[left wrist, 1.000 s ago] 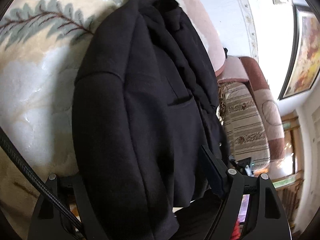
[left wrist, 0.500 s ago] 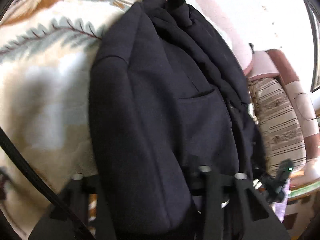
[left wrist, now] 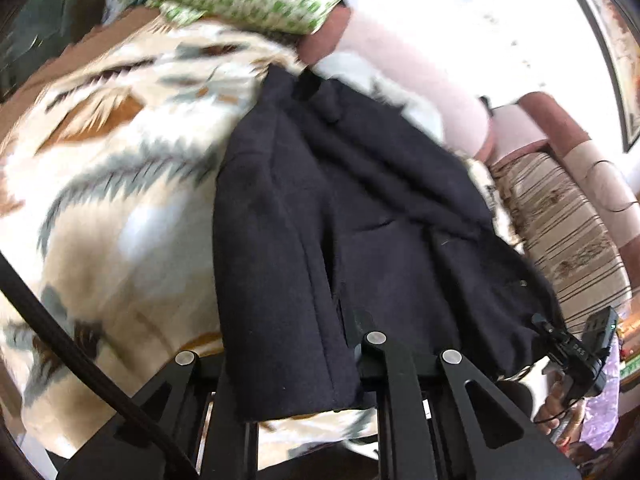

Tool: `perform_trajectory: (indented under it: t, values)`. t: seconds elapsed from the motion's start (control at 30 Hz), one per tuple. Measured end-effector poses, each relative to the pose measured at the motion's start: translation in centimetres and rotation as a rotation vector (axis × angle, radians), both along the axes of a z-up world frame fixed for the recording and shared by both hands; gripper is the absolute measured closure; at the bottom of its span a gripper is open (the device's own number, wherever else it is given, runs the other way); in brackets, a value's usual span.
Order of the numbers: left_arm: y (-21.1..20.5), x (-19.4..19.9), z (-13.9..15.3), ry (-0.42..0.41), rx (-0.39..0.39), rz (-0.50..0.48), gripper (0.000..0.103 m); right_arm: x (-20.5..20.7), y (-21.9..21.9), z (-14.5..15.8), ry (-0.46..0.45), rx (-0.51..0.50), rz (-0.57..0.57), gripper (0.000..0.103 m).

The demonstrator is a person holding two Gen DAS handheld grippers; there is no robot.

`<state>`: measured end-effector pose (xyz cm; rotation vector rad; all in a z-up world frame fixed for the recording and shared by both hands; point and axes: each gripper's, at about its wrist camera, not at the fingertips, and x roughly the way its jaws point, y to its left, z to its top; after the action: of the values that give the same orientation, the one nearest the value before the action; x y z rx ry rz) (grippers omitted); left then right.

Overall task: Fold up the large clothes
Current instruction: 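Lower the folded coat onto the bed near the fur collar with both grippers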

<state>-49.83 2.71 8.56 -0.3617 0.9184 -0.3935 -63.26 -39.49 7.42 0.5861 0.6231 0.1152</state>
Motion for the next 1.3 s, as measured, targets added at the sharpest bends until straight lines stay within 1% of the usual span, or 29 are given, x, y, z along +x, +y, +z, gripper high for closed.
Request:
perform_trajectory:
  t: [0.03, 0.1, 0.2, 0.33, 0.4, 0.43, 0.53, 0.6, 0.7, 0.77, 0.87, 0.9, 0.93, 0.97, 1.07, 1.2, 1.3]
  values:
    - [0.4, 0.1, -1.0, 0.023, -0.006, 0.005, 0.089, 0.0, -0.2, -0.8, 0.021, -0.003, -0.006, 0.088]
    - [1.1, 0.2, -2.5, 0.055, -0.020, 0.012, 0.088, 0.1, -1.4, -2.4, 0.057, 0.028, -0.016, 0.088]
    - [1.6, -0.1, -2.4, 0.040, -0.051, 0.005, 0.088, -0.1, -2.3, -2.4, 0.055, 0.056, -0.002, 0.088]
    - [1.1, -0.1, 0.2, -0.023, -0.051, 0.001, 0.088, 0.6, -2.1, 0.0, 0.019, 0.049, 0.019, 0.088]
    - [0.5, 0.4, 2.2, -0.058, -0.053, 0.004, 0.088, 1.3, -2.3, 1.7, -0.013, 0.062, 0.022, 0.088]
    - [0.3, 1.0, 3.4, -0.081, -0.053, 0.007, 0.088, 1.5, -2.3, 2.3, -0.025, 0.063, 0.023, 0.088]
    - [-0.4, 2.7, 6.1, -0.123, -0.042, 0.015, 0.088, 3.2, -2.5, 5.4, -0.072, 0.064, 0.023, 0.088]
    - [-1.0, 4.8, 8.7, -0.158, -0.024, 0.026, 0.088, 4.8, -2.8, 7.5, -0.096, 0.061, 0.018, 0.088]
    - [-1.9, 7.9, 11.5, -0.186, -0.007, 0.049, 0.088, 7.9, -3.4, 10.2, -0.115, 0.056, 0.010, 0.088]
    - [-2.7, 11.4, 13.2, -0.172, -0.003, 0.079, 0.088, 10.4, -4.0, 11.5, -0.107, 0.067, -0.002, 0.088]
    - [-3.5, 16.1, 14.0, -0.135, 0.011, 0.123, 0.088, 14.6, -5.0, 12.6, -0.079, 0.075, -0.042, 0.088]
    - [-4.0, 18.2, 14.1, -0.119, 0.029, 0.142, 0.088, 16.3, -5.5, 12.7, -0.063, 0.085, -0.054, 0.088]
    - [-4.1, 19.3, 13.9, -0.108, 0.038, 0.152, 0.088, 17.7, -5.9, 12.8, -0.050, 0.091, -0.066, 0.088]
    - [-4.7, 21.6, 13.5, -0.082, 0.054, 0.169, 0.088, 19.2, -6.3, 12.6, -0.034, 0.096, -0.077, 0.088]
    - [-6.2, 26.0, 11.9, -0.036, 0.098, 0.199, 0.088, 23.4, -7.2, 11.8, 0.006, 0.093, -0.105, 0.087]
    - [-8.6, 31.7, 8.5, 0.022, 0.180, 0.222, 0.086, 28.9, -7.3, 9.9, 0.076, 0.028, -0.146, 0.085]
    - [-10.0, 34.9, 6.4, 0.046, 0.218, 0.234, 0.085, 32.0, -7.5, 8.1, 0.117, -0.011, -0.163, 0.085]
